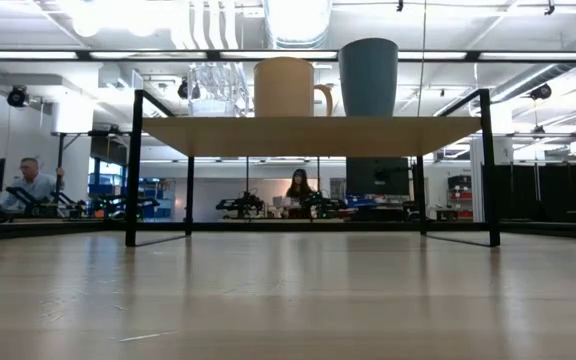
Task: Stack small to large cups/mugs on shelf
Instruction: Return to Home Position
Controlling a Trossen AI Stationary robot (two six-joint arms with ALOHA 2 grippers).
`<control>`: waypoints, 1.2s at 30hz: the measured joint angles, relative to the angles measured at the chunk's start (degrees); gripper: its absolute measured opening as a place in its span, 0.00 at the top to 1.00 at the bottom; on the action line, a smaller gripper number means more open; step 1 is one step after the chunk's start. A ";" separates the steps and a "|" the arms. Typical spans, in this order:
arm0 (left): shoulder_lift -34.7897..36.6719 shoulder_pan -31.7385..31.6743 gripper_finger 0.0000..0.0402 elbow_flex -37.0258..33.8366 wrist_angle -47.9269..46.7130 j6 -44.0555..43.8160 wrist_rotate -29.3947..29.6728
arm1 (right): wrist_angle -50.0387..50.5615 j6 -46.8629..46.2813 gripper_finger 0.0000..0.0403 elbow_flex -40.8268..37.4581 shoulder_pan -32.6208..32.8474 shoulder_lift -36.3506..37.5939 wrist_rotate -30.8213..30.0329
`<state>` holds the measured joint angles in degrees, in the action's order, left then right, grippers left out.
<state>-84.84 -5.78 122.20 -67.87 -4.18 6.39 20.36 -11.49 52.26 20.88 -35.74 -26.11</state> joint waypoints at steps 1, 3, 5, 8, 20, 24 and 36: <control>0.98 0.00 0.85 -0.81 -0.06 -0.31 0.00 | -0.08 0.18 0.81 -0.05 0.00 0.59 1.38; 3.15 0.00 0.85 -2.67 0.21 -1.60 0.04 | -0.06 0.35 0.81 -0.41 0.05 1.84 2.71; 5.29 0.00 0.85 -5.11 0.82 -2.86 0.46 | -0.15 0.83 0.81 -0.90 0.23 2.89 2.69; 9.18 0.00 0.85 -10.27 2.71 -4.58 2.27 | -0.24 1.03 0.81 -2.16 0.24 3.93 2.60; 25.20 0.00 0.85 -36.84 21.27 -9.95 2.67 | -7.83 0.55 0.81 -10.28 0.24 7.95 2.56; 29.10 0.00 0.85 -42.82 22.69 -12.25 2.51 | -8.19 -1.09 0.81 -12.60 0.24 9.28 2.54; 42.89 0.00 0.85 -60.34 32.27 -17.69 2.29 | -17.34 -1.57 0.81 -22.42 0.22 14.78 3.31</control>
<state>-41.95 -5.78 61.86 -35.60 -21.87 8.68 3.03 -13.06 29.84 21.10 -20.95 -22.79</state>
